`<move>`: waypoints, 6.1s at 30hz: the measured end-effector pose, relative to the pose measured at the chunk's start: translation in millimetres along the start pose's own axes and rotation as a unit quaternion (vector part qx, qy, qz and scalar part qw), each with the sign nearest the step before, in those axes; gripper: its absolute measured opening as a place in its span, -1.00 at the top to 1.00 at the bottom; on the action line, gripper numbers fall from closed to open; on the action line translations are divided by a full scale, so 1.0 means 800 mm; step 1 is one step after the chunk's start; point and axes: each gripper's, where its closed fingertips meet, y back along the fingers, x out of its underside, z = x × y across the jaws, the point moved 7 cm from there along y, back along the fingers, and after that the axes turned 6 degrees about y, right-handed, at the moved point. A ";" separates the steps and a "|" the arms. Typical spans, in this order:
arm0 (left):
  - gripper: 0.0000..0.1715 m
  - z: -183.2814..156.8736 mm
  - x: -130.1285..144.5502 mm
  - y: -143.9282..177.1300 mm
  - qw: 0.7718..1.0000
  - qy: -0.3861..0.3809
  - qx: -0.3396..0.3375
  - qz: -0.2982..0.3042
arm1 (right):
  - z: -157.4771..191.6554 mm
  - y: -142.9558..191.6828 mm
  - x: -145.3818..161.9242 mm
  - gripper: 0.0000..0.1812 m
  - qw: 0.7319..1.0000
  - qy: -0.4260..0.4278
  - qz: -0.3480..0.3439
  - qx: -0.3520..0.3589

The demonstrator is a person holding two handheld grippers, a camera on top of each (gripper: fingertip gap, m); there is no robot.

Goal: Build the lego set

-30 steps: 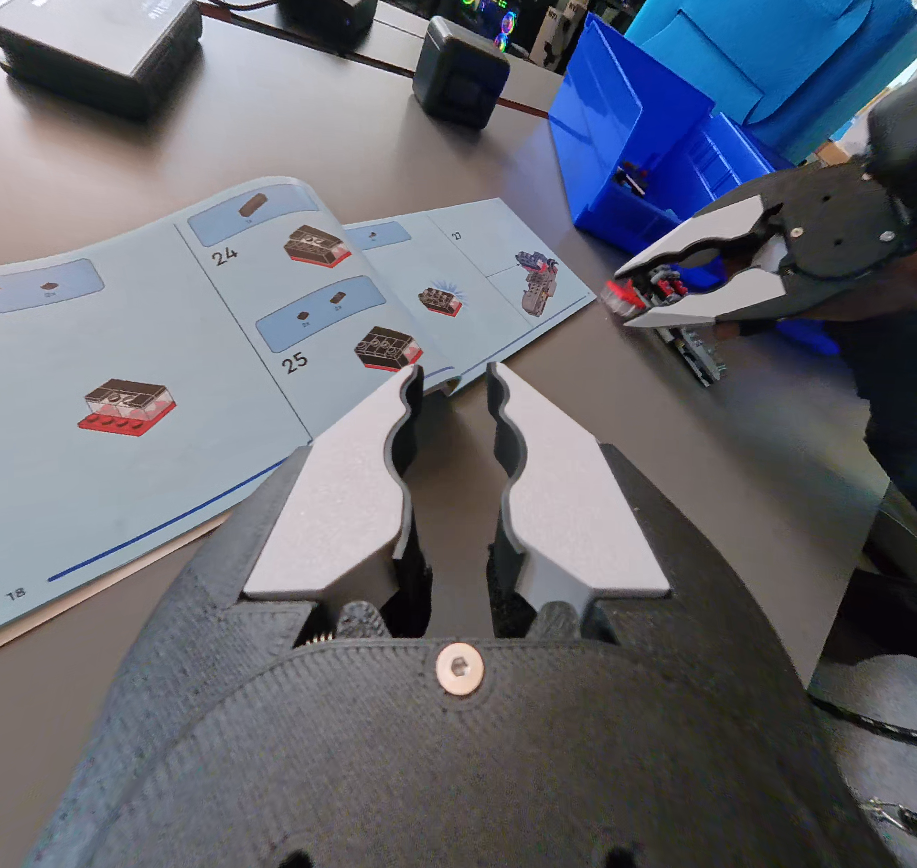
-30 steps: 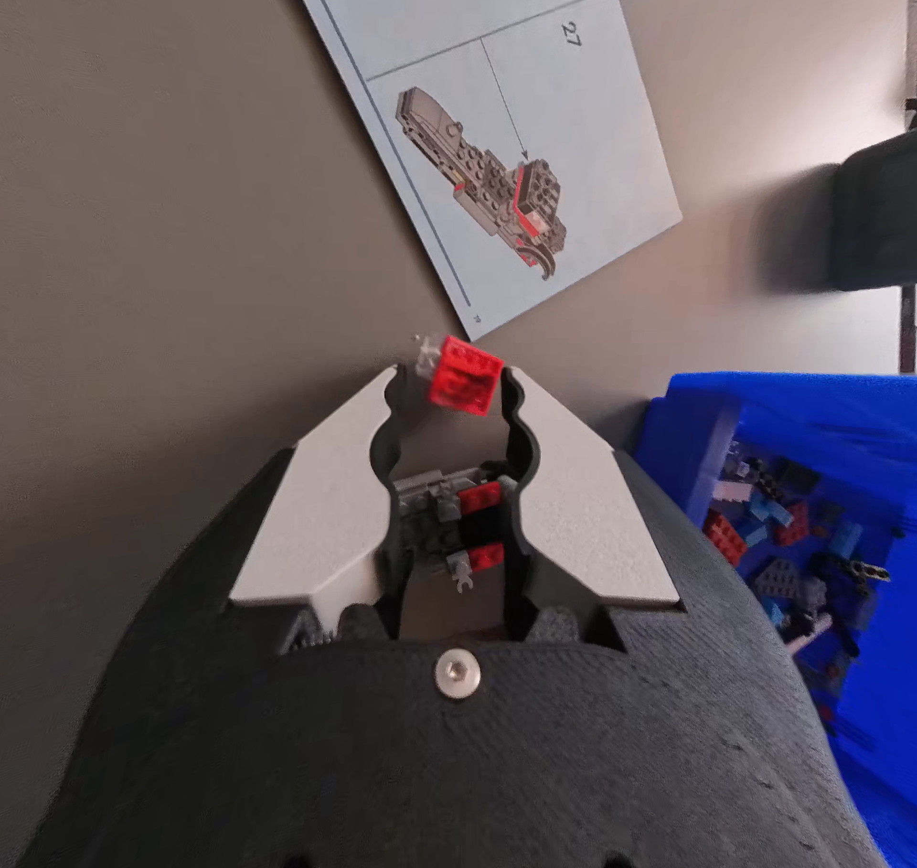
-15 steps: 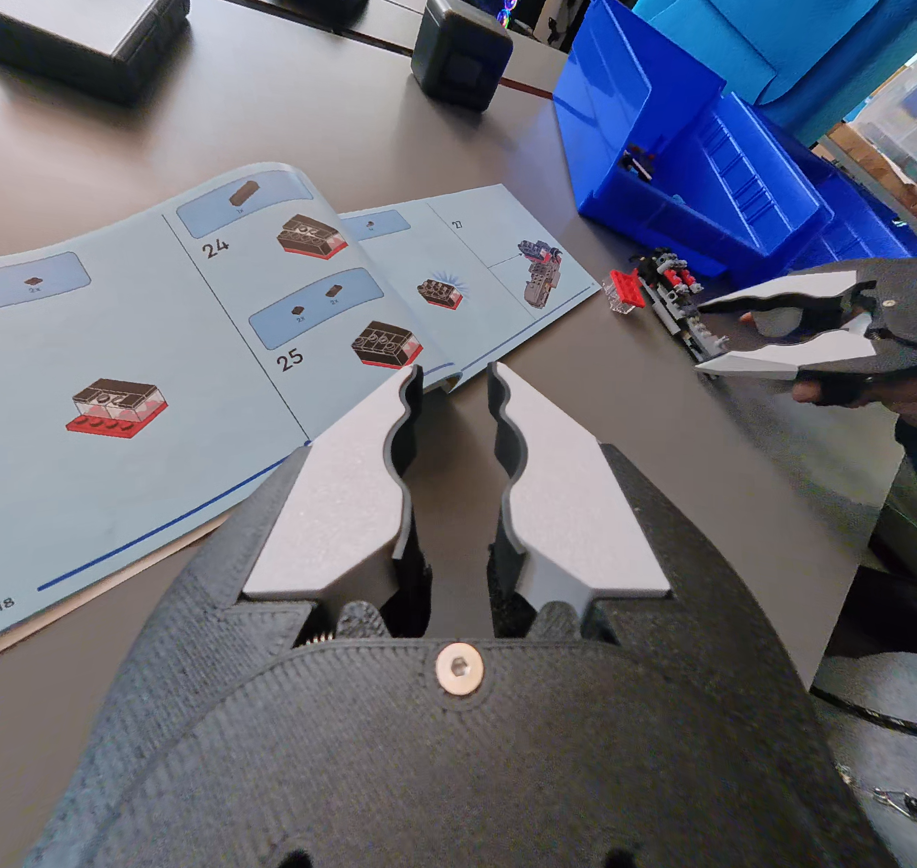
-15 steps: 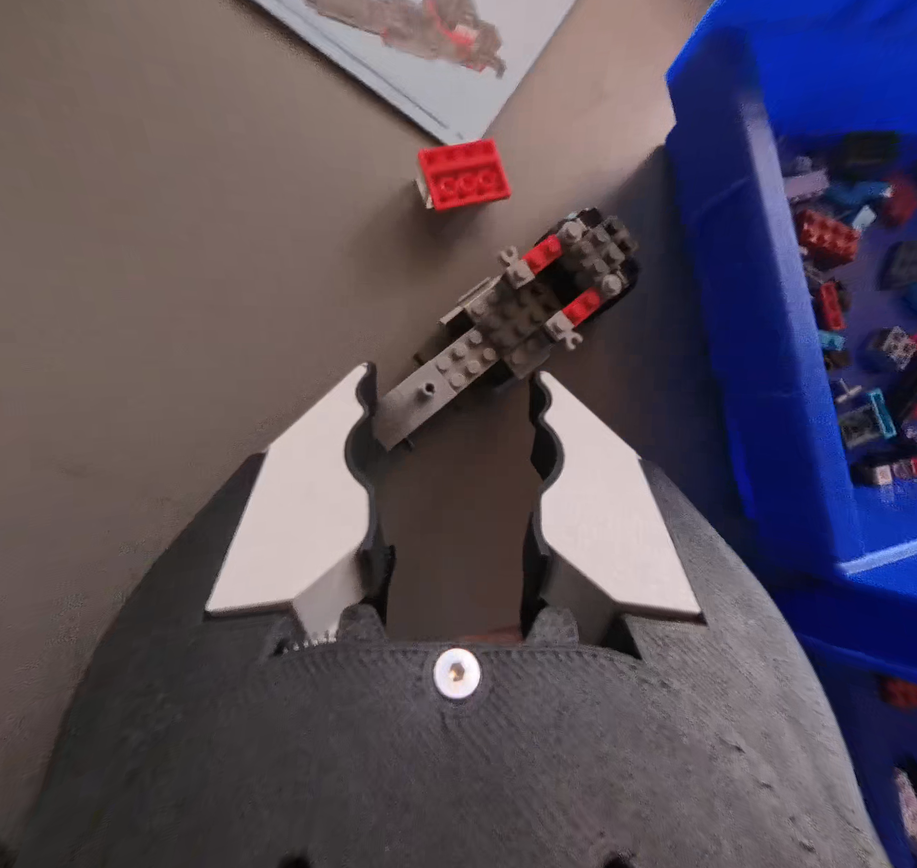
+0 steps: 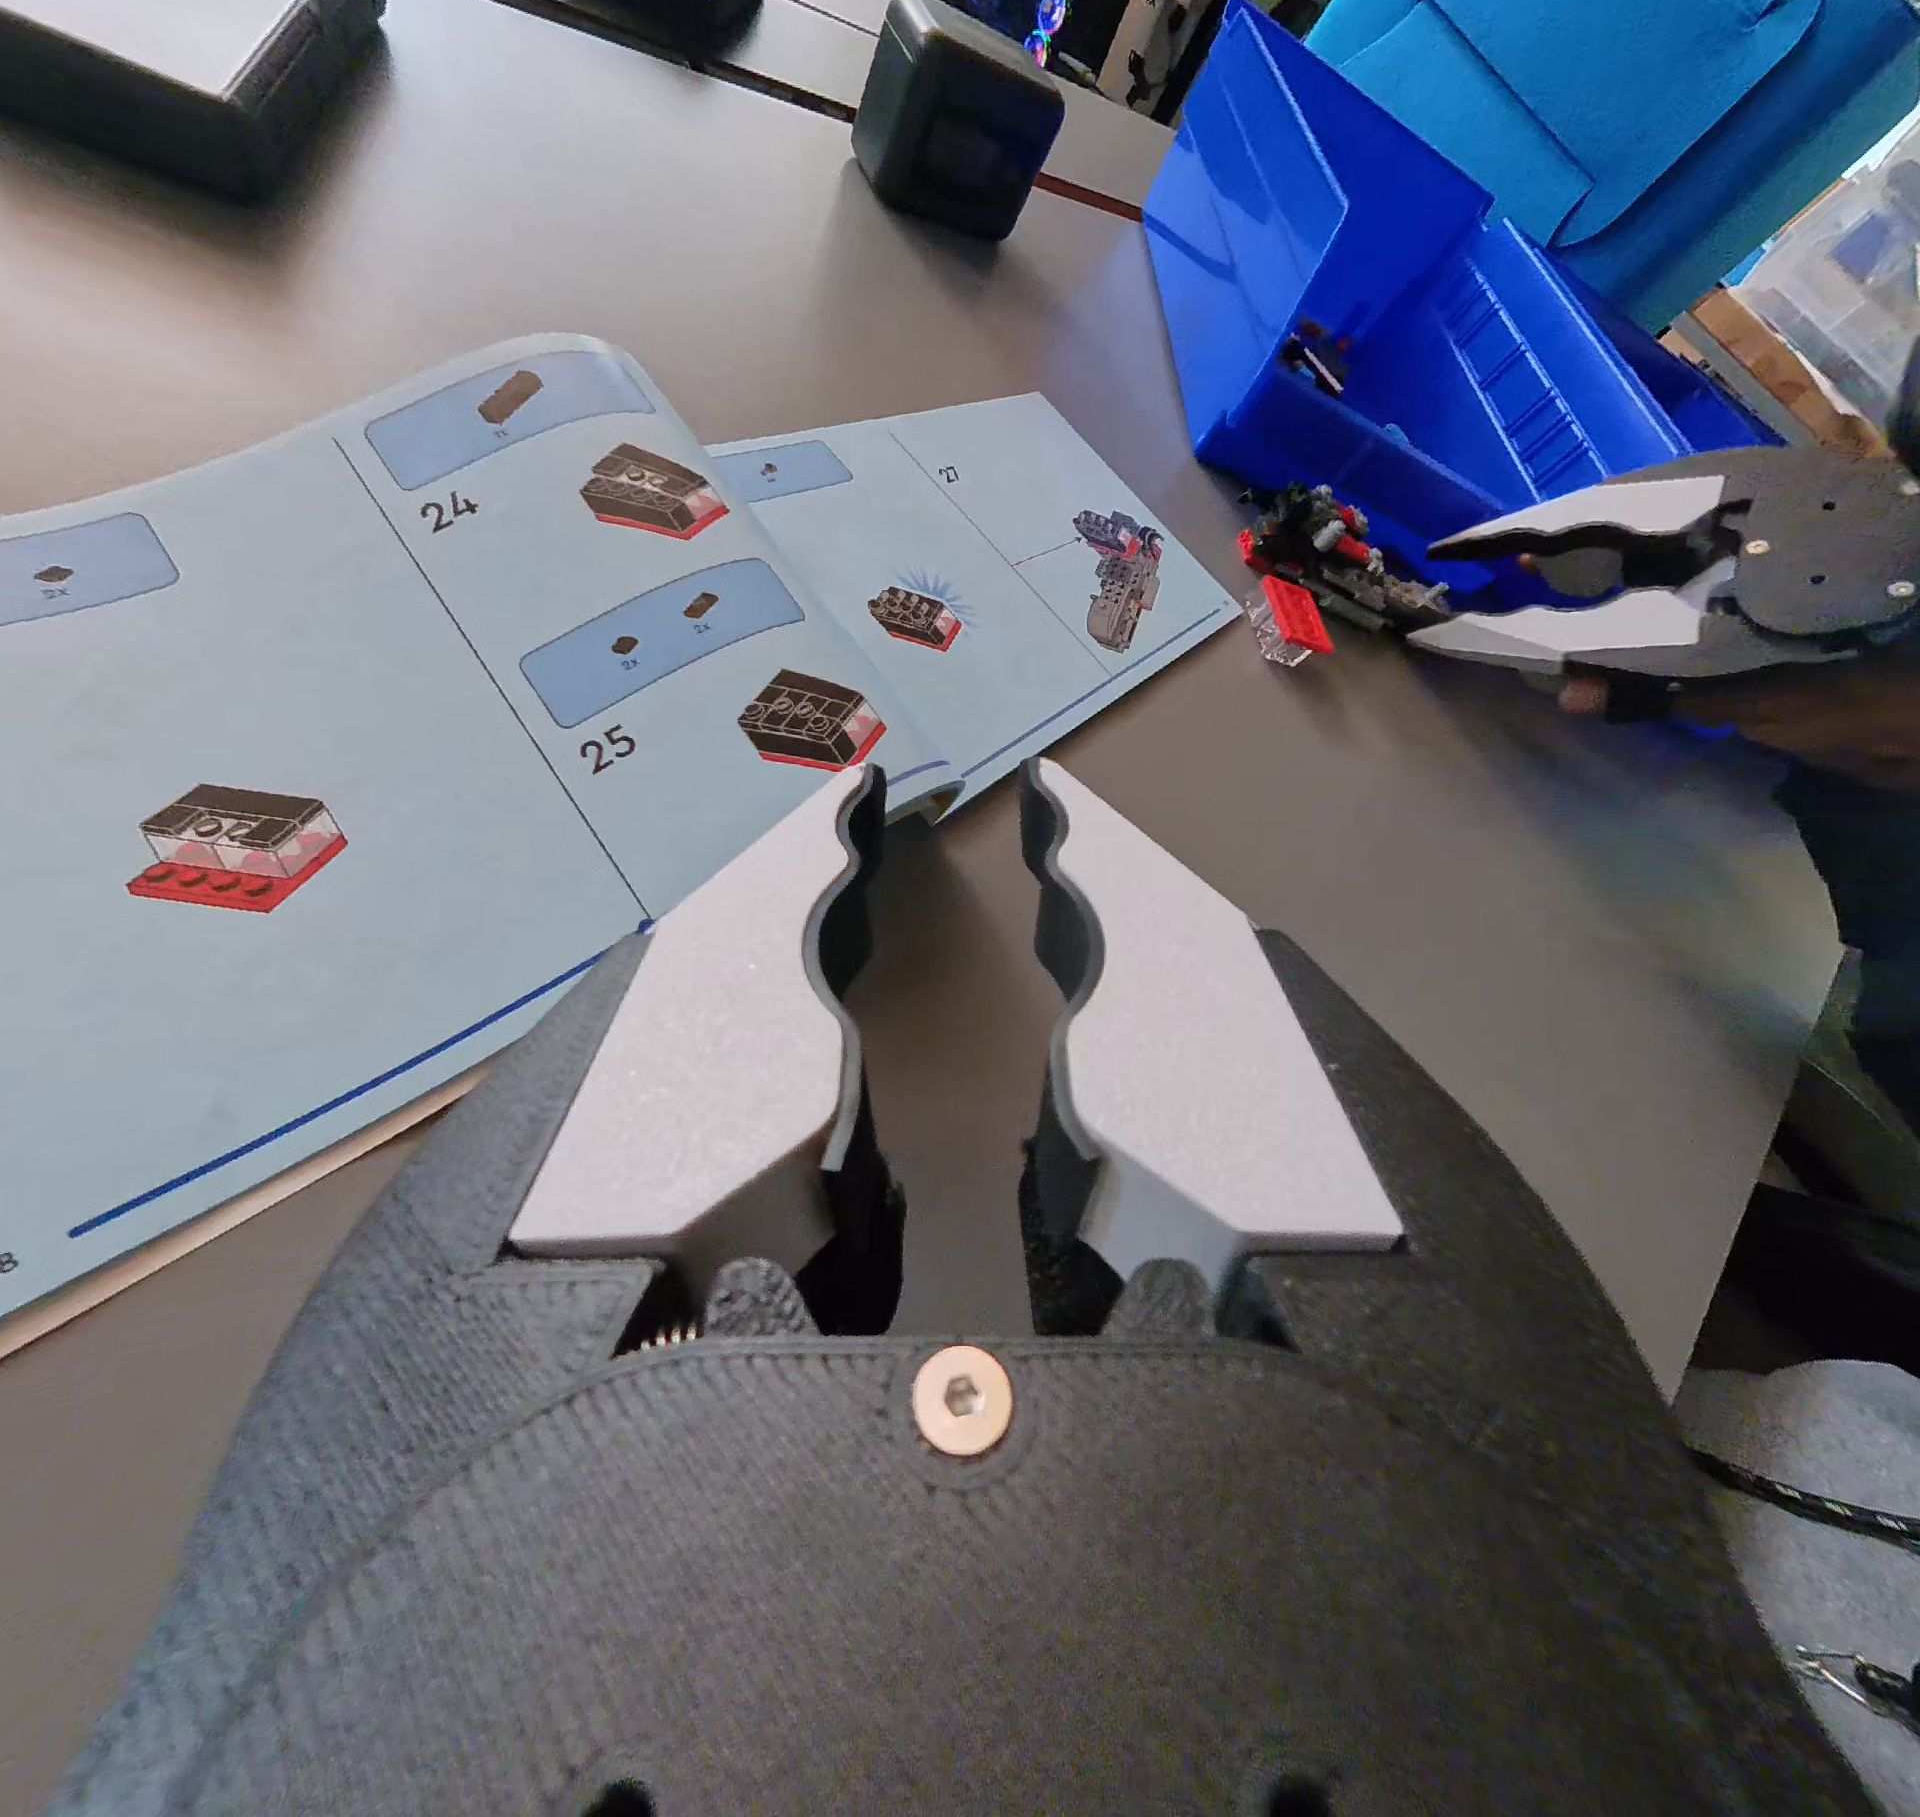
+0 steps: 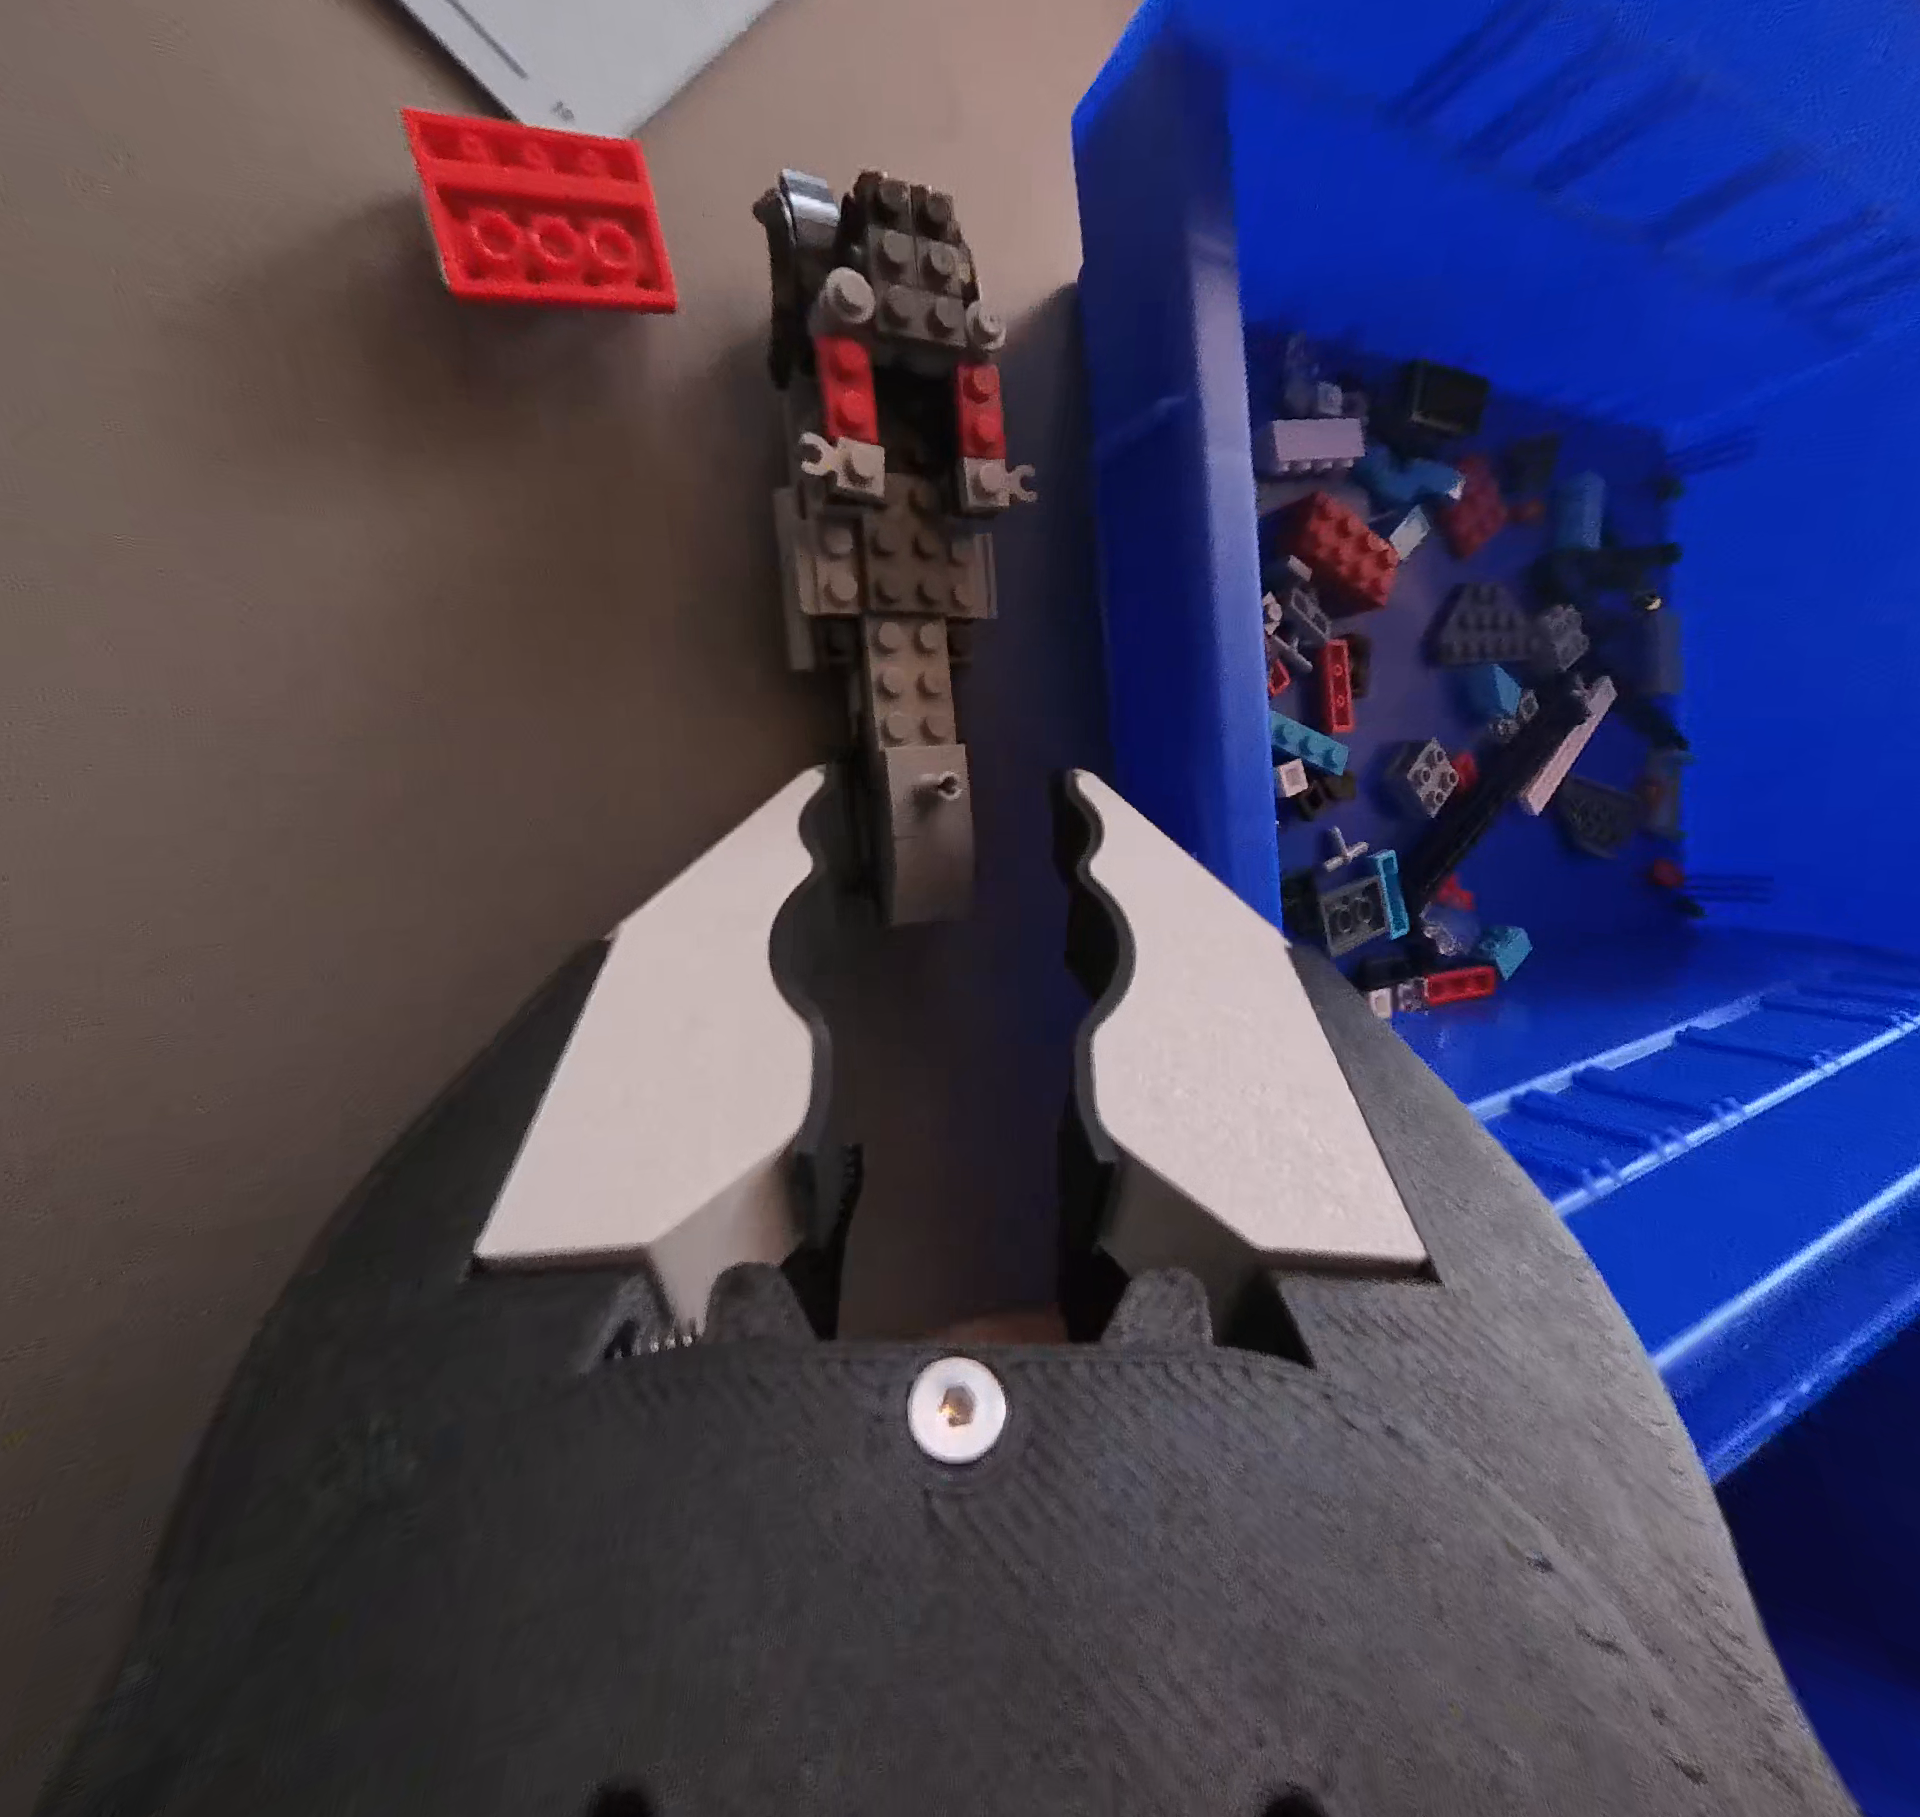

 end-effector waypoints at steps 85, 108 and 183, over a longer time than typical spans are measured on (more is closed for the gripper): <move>0.62 -0.150 0.033 -0.185 0.909 -0.218 0.134 0.328 | 0.069 0.033 -0.086 0.58 0.917 -0.117 -0.308 -0.224; 0.30 -0.179 -0.024 -0.192 0.930 -0.172 0.326 0.020 | 0.019 0.037 -0.041 0.67 0.881 -0.262 -0.371 -0.130; 0.38 -0.140 -0.044 -0.204 0.971 -0.094 0.221 0.000 | -0.016 0.063 0.009 0.80 0.797 -0.402 -0.448 -0.054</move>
